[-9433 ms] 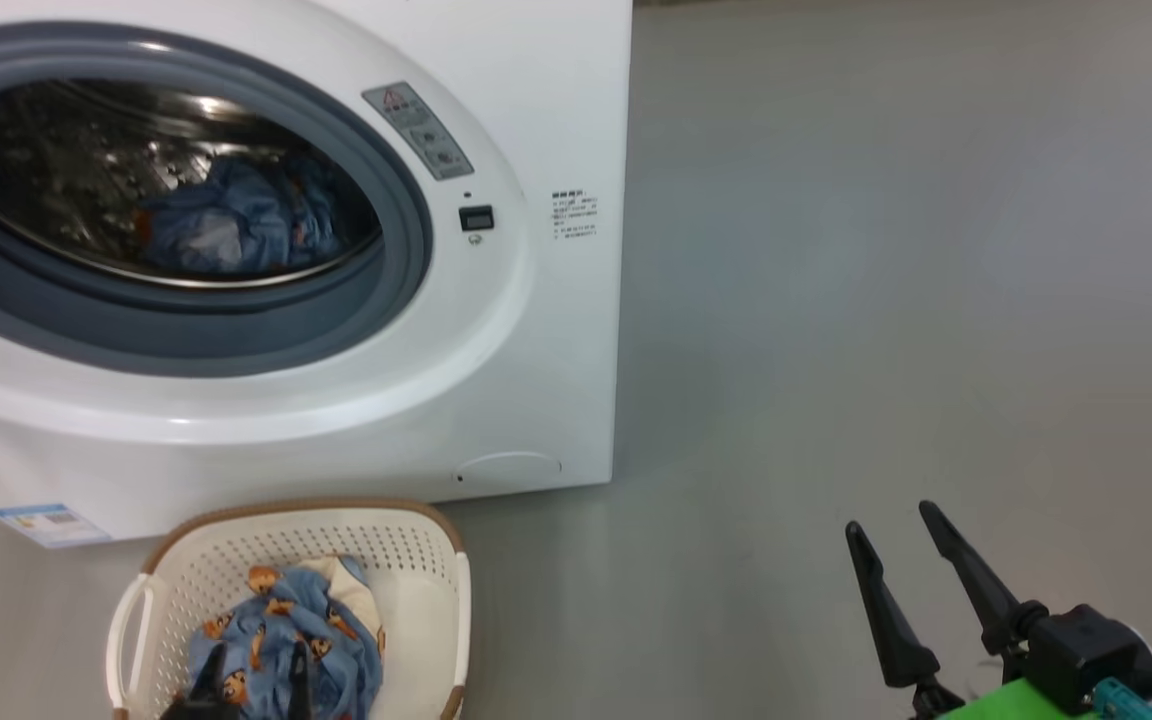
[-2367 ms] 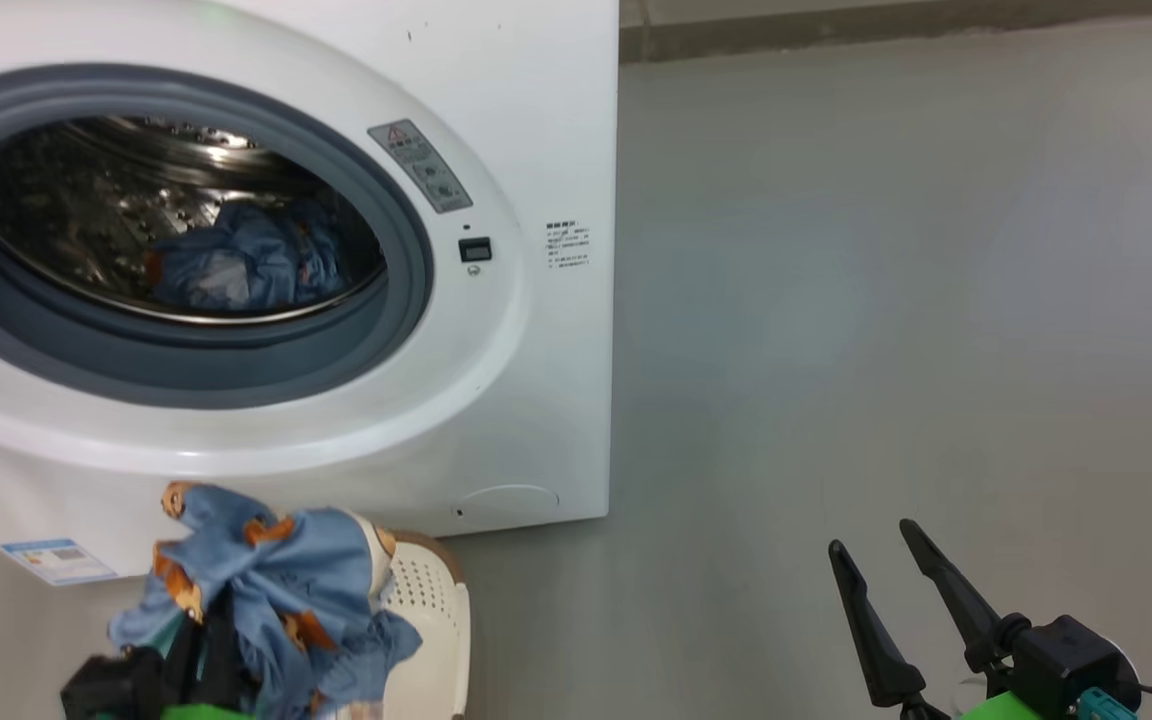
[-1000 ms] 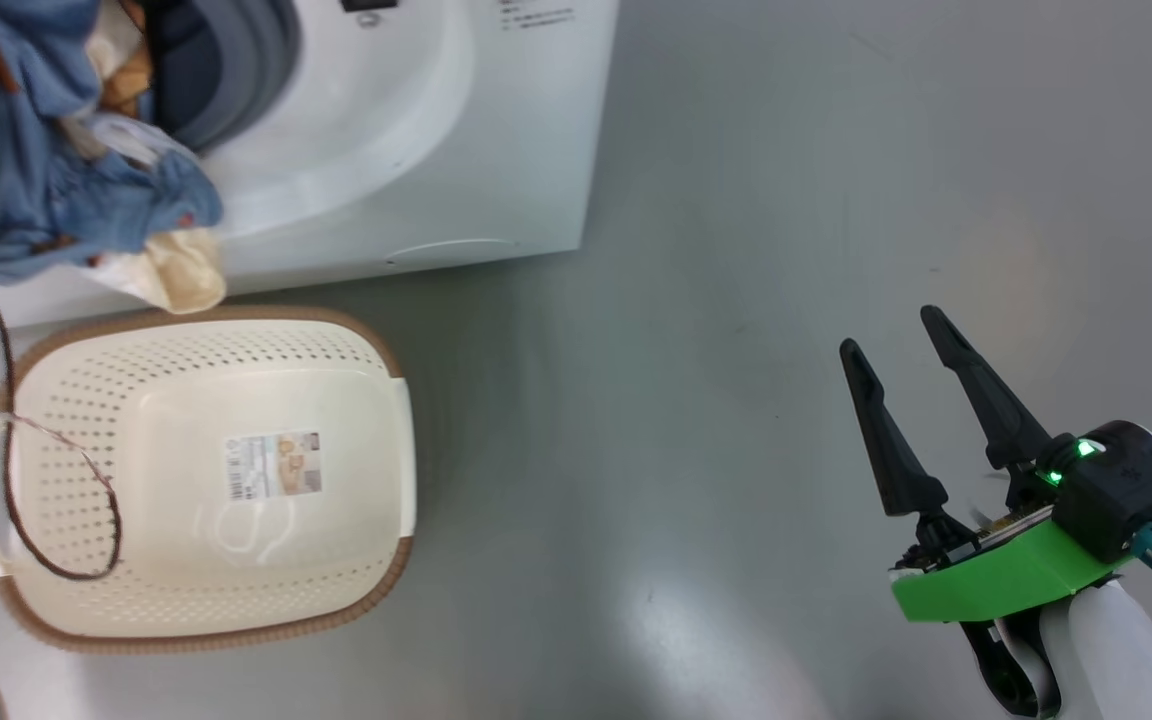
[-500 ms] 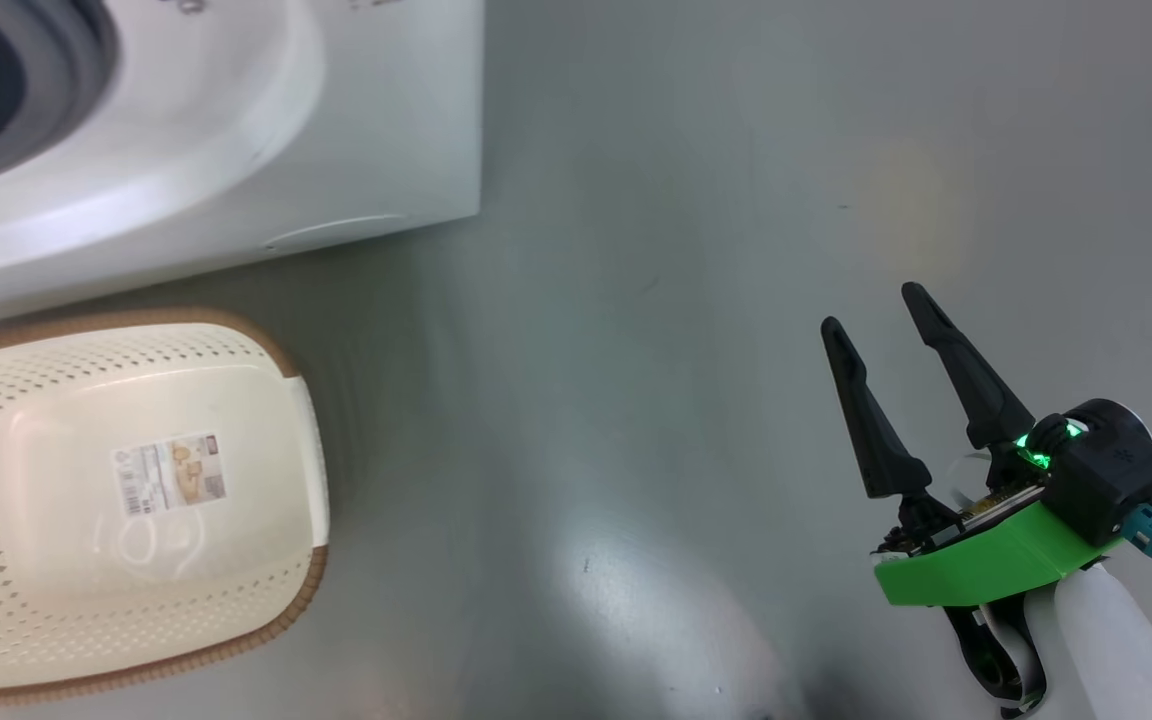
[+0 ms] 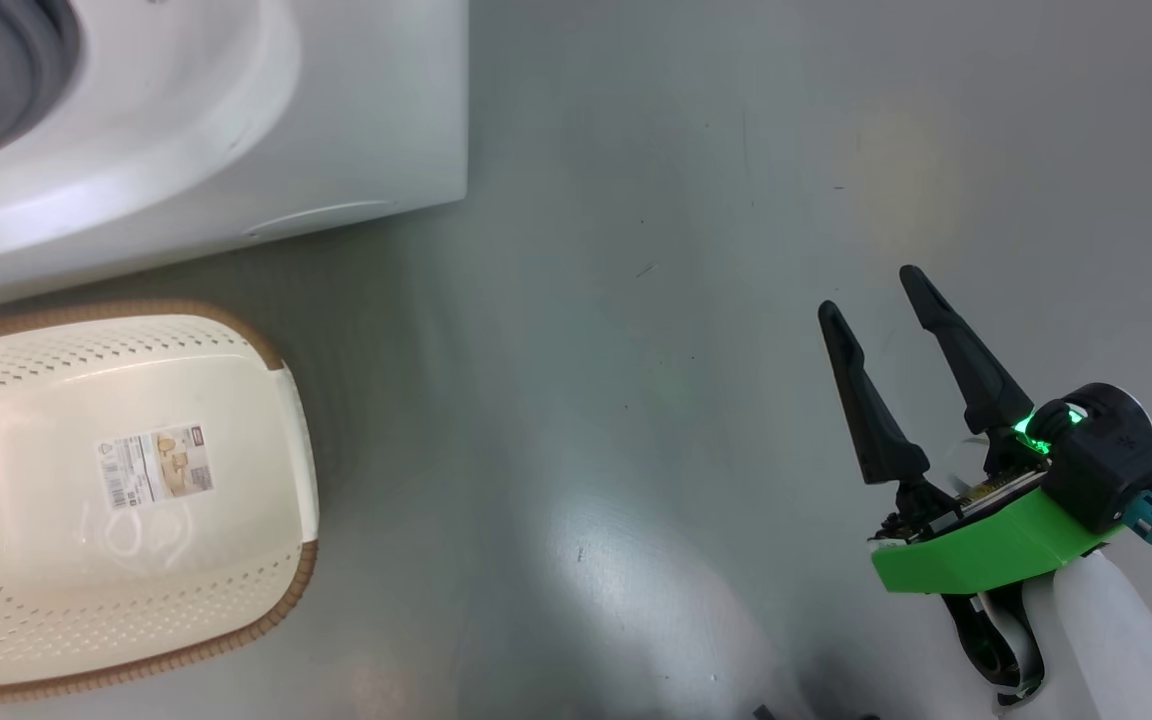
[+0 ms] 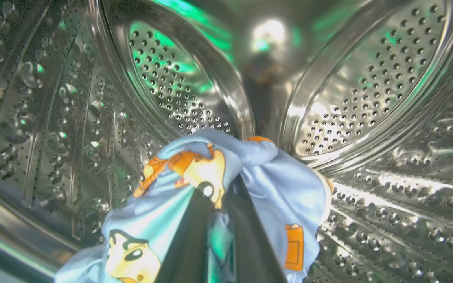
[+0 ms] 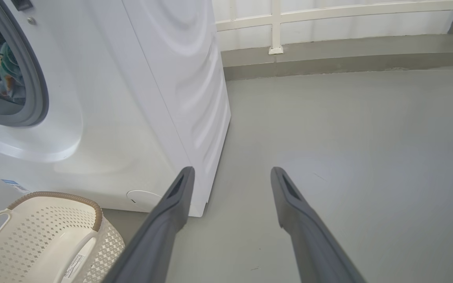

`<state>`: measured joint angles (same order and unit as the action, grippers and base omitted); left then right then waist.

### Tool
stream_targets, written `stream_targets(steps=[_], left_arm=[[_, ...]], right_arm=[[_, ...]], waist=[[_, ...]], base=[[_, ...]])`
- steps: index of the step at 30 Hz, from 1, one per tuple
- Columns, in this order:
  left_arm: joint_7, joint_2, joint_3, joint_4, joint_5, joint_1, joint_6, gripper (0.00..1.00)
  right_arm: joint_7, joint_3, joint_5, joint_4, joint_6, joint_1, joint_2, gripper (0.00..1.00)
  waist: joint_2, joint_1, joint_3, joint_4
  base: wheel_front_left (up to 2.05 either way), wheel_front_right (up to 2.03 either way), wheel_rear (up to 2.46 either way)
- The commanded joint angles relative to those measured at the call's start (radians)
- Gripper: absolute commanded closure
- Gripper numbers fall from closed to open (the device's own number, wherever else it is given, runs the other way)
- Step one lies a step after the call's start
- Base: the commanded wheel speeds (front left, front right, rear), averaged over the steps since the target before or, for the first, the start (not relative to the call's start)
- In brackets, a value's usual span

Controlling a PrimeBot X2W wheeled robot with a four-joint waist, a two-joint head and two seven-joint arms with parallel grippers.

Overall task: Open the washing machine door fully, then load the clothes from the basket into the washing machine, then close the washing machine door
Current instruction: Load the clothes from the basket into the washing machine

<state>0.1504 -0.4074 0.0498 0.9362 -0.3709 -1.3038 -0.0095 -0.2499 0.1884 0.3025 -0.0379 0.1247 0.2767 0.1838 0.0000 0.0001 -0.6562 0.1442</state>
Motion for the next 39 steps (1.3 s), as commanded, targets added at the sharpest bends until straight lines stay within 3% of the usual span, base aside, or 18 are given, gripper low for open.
stream_targets(steps=[1,2,3,15,23,39], left_arm=[[-0.006,-0.055,0.005,-0.004,0.000,-0.009,-0.001,0.62],[-0.007,-0.054,0.004,0.008,-0.002,-0.008,-0.002,0.12],[-0.005,-0.052,0.001,0.018,-0.001,-0.007,-0.003,0.00],[0.075,-0.001,-0.017,0.086,-0.018,0.067,-0.035,0.00],[0.109,0.042,-0.015,0.032,-0.015,0.180,-0.039,0.00],[0.111,0.177,0.057,-0.643,0.098,0.783,0.034,0.00]], right_arm=[[-0.012,0.027,0.006,-0.020,0.006,-0.009,0.002,0.00],[-0.012,0.027,0.007,-0.019,0.006,-0.009,0.003,0.00],[-0.012,0.026,0.007,-0.018,0.006,-0.008,0.004,0.00],[-0.012,0.002,-0.004,-0.017,0.006,-0.025,0.025,0.00],[-0.012,-0.022,-0.013,-0.016,0.006,-0.046,0.036,0.00],[-0.012,-0.048,-0.036,0.001,0.006,-0.102,0.015,0.00]], waist=[[0.0000,-0.0001,0.000,-0.003],[0.0000,-0.0001,0.001,-0.004],[0.0000,-0.0001,0.001,-0.006],[0.0000,-0.0001,0.054,-0.064],[0.0000,-0.0001,0.110,-0.106],[0.0000,-0.0001,0.267,-0.160]], base=[[0.00,0.00,0.00],[0.00,0.00,0.00],[0.00,0.00,0.00],[0.00,0.00,0.00],[0.00,0.00,0.00],[0.00,0.00,0.00]])
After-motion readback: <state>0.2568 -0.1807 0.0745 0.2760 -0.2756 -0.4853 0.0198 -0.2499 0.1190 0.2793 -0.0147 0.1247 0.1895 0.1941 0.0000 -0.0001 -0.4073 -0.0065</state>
